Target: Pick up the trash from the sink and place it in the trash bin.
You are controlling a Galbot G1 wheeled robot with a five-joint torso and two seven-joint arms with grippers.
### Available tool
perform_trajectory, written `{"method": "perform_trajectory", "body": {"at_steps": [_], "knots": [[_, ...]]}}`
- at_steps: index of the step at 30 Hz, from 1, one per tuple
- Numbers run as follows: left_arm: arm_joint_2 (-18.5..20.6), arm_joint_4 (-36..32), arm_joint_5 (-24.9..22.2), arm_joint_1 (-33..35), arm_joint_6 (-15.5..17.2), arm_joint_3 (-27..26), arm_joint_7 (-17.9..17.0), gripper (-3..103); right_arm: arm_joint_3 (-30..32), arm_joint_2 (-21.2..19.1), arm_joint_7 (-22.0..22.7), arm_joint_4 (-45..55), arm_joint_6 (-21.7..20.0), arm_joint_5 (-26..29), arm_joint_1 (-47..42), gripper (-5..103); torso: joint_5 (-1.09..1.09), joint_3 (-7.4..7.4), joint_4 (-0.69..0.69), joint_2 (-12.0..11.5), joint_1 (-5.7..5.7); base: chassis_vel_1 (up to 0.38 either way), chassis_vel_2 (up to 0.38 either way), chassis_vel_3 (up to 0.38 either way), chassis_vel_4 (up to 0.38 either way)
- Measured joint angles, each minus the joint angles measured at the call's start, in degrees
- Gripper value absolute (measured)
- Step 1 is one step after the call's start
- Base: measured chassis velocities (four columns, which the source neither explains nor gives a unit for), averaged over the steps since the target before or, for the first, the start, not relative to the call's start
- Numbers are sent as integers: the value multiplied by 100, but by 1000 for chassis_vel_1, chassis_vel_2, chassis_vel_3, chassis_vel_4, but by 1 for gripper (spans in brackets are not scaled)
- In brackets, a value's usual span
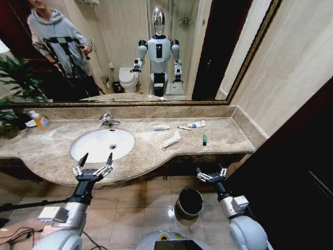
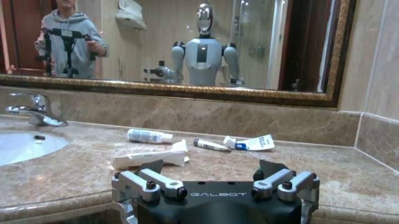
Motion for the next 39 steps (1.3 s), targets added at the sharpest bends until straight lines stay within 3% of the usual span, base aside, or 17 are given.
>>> {"method": "perform_trajectory", "body": {"at_steps": [10, 19, 29, 39], "knots": [[0, 0, 0, 0, 0, 0, 0, 100, -30, -43, 44, -97, -90, 63, 239, 100, 0, 0, 0, 0, 0, 0, 0, 0, 0], [0, 0, 0, 0, 0, 0, 0, 100, -152, -441, 316, -586, -589, 210, 1196, 100, 0, 0, 0, 0, 0, 0, 0, 0, 0], [0, 0, 0, 0, 0, 0, -1, 100, -471, -829, 497, -2001, -893, 478, 2717, 100, 0, 1, 0, 0, 1, 0, 0, 0, 0], [0, 0, 0, 0, 0, 0, 0, 100, -757, -781, 517, -3330, -842, 557, 3843, 100, 0, 1, 0, -1, 1, 0, 0, 0, 0]]}}
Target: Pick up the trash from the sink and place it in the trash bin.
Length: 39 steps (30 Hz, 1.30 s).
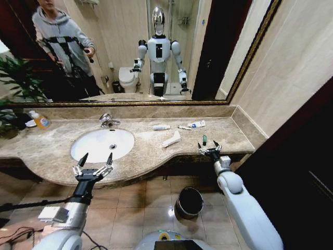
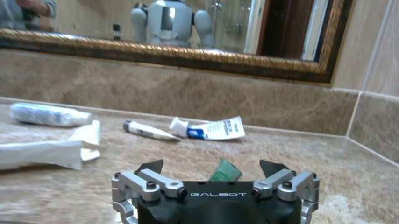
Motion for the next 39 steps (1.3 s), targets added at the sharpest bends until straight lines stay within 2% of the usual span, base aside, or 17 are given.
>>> {"method": "perform_trajectory", "body": {"at_steps": [3, 7, 10, 11, 13, 15, 16, 19, 21, 22, 24, 27, 30, 31, 33, 34, 39], "knots": [[0, -1, 0, 0, 0, 0, 0, 100, -36, 0, -4, -187, 0, 0, 115, 102, 0, 0, -1, 0, 0, 0, 0, 0, 0], [0, 0, 0, 0, 0, 0, 0, 100, -66, 31, 1, -478, 0, -16, 257, 91, 0, 0, 0, 0, 0, 0, 0, 0, 0], [0, 0, 0, 0, 0, 0, 0, 100, -66, 51, 1, -546, 0, -24, 281, 91, 0, 0, 0, 0, 0, 0, 0, 0, 0], [0, -1, 0, 0, 0, 0, 0, 100, -63, 64, 1, -564, 0, -26, 288, 84, 0, 0, 0, 0, 0, 0, 0, 0, 0], [0, 0, 0, 0, 0, 0, 0, 100, -56, 75, 1, -573, 0, -26, 293, 84, 0, -1, 0, 0, 0, 0, 0, 0, 0], [0, 0, 0, 0, 0, 0, 0, 100, -19, 109, -2, -609, -5, -27, 322, 77, 0, -1, 0, 0, 0, 0, 0, 0, 0], [0, 0, 0, 0, 0, 0, 0, 100, -9, 115, -5, -614, -11, -28, 333, 68, 0, -1, 0, 0, 0, 0, 0, 0, 0], [0, 0, 0, 0, 0, 0, 1, 100, 1, 122, -11, -614, -18, -28, 337, 60, 0, -1, 0, 0, 0, 0, 0, 0, 0], [0, 0, 0, 0, 0, 0, 1, 100, 7, 130, -19, -613, -23, -28, 337, 60, 0, -1, 0, 0, 0, 0, 0, 0, 0], [0, 0, 0, 0, 0, 0, 1, 100, 9, 134, -21, -613, -23, -30, 336, 52, 0, -1, 0, 0, 0, 0, 0, 0, 0], [0, 0, 0, 0, 0, 0, 0, 100, 14, 143, -26, -614, -23, -37, 331, 52, 0, -1, 0, 0, 0, 0, 0, 0, 0], [0, 0, 0, 0, 0, 0, 0, 100, 24, 154, -34, -614, -23, -40, 324, 37, 0, -1, 0, 0, -1, 0, 0, 0, 0], [0, 0, 0, 0, 0, 0, 0, 100, 30, 154, -37, -614, -21, -39, 324, 37, 0, -1, 0, 0, -1, 0, 0, 0, 0], [0, 0, 0, 0, 0, 0, 0, 100, 38, 154, -39, -611, -20, -36, 319, 28, 0, -1, 0, 0, -1, 0, 0, 0, 0], [0, 0, 0, 0, 0, 0, 0, 100, 51, 153, -43, -598, -15, -31, 308, 28, 0, -1, 0, 0, -1, 0, 0, 0, 0], [0, 0, 0, 0, 0, 0, 0, 100, 67, 152, -48, -578, 0, -27, 294, 22, 0, -1, 0, 0, -1, 0, 0, 0, 0], [0, 0, 0, 0, 0, 0, 1, 100, 179, 108, -112, -244, 138, 12, 98, 21, 0, -1, 0, 0, -1, 0, 0, 0, 0]]}}
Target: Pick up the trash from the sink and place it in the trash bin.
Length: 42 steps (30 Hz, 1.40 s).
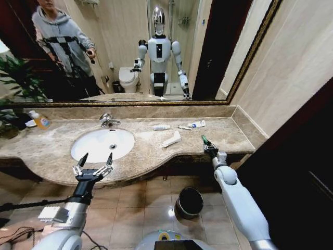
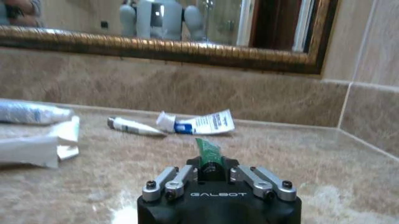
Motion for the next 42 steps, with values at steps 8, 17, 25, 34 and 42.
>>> {"method": "perform_trajectory", "body": {"at_steps": [8, 17, 25, 34, 42], "knots": [[0, 0, 0, 0, 0, 0, 0, 100, 269, -95, -52, 993, 199, 183, -839, 21, -1, -1, 1, 0, 0, 0, 0, 0, 0], [0, 0, 0, 0, 0, 0, 1, 100, 607, 317, -50, 1938, 1066, 59, -2591, 21, -1, -1, -1, 1, -1, 0, 0, 0, 0], [0, 0, 0, 0, 0, 0, 1, 100, 597, 890, -130, 1716, 1886, -230, -3715, 21, -1, -1, -1, 1, -1, 0, 0, 0, 0], [0, 0, 0, 0, 0, 0, 0, 100, 317, 1146, -244, 387, 2420, -646, -3857, 21, -1, 0, -1, 1, -1, 0, 0, 0, 0], [0, 0, 0, 0, 0, 0, 0, 100, 146, 1236, -478, -1428, 2430, -1109, -3035, 21, 0, 0, 0, 1, 0, 0, 0, 0, 0]]}}
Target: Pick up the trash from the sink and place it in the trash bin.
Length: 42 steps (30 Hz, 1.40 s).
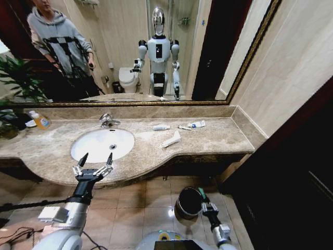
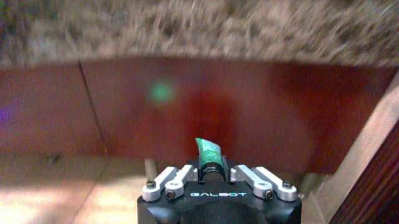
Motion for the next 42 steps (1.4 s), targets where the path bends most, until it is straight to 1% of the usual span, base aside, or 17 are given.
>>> {"method": "perform_trajectory", "body": {"at_steps": [4, 5, 7, 9, 12, 13, 17, 19, 20, 21, 23, 24, 27, 28, 31, 40, 42], "knots": [[0, 0, 0, 0, 0, 0, 0, 100, -46, 92, -35, -1297, 63, -446, 740, 21, 0, 0, 1, 0, 0, 0, 0, 0, 0], [0, 0, 0, 0, 0, 0, 0, 100, -46, 92, -35, -1297, 63, -446, 740, 21, 0, 0, 1, 0, 0, 0, 0, 0, 0], [0, 0, 0, 0, 0, 0, 0, 100, -51, 153, -35, -2024, 151, -731, 1141, 21, 0, 0, 0, 0, 0, 0, 0, 0, 0], [0, 0, 0, 0, 0, 0, 1, 100, -51, 172, -35, -2251, 181, -827, 1286, 21, 0, 0, 0, 0, 0, 0, 0, 0, 0], [0, 0, 0, 0, 0, 0, 0, 100, -5, 254, 10, -3353, 422, -1259, 1997, 21, 0, 0, 1, 0, 0, 0, 0, 0, 0], [0, 0, 0, 0, 0, 0, 0, 100, -5, 254, 10, -3353, 422, -1259, 1997, 21, 0, 0, 1, 0, 0, 0, 0, 0, 0], [0, 0, 0, 0, 0, 0, 0, 100, 0, 289, 79, -4373, 560, -1517, 2617, 21, 0, 1, 1, -1, 1, 0, 0, 0, 0], [0, 0, 0, 0, 0, 0, 0, 100, 6, 294, 78, -4544, 562, -1563, 2723, 21, 0, 0, 0, -1, 1, 0, 0, 0, 0], [0, 0, 0, 0, 0, 0, 0, 100, 13, 306, 57, -4780, 418, -1637, 2894, 21, -1, 0, 1, 0, 0, 0, 0, 0, 0], [0, 0, 0, 0, 0, 0, 0, 100, 13, 306, 57, -4780, 418, -1637, 2894, 21, -1, 0, 1, 0, 0, 0, 0, 0, 0], [0, 0, 0, 0, 0, 0, 0, 100, 22, 332, 17, -4890, 76, -1780, 3029, 21, 0, 0, 0, 0, 1, 0, 0, 0, 0], [0, 0, 0, 0, 0, 0, 0, 100, 22, 332, 17, -4890, 76, -1780, 3029, 21, 0, 0, 0, 0, 1, 0, 0, 0, 0], [0, 0, 0, 0, 0, 0, 0, 100, 27, 367, 11, -4947, -245, -2002, 3151, 21, -1, 0, 0, 0, 0, 0, 0, 0, 0], [0, 0, 0, 0, 0, 0, 0, 100, 27, 367, 11, -4947, -245, -2002, 3151, 21, -1, 0, 0, 0, 0, 0, 0, 0, 0], [0, 0, 0, 0, 0, 0, 0, 100, 28, 414, 10, -4984, -618, -2231, 3304, 21, -1, 0, 0, -1, 0, 0, 0, 0, 0], [0, 0, 0, 0, 0, 0, 0, 100, 51, 420, 6, -5006, -927, -2493, 3459, 21, -1, 0, 0, -1, 0, 0, 0, 0, 0], [0, 0, 0, 0, 0, 0, 0, 100, 53, 416, 36, -5004, -996, -2555, 3473, 18, -1, 0, 0, 0, 0, 0, 0, 0, 0]]}}
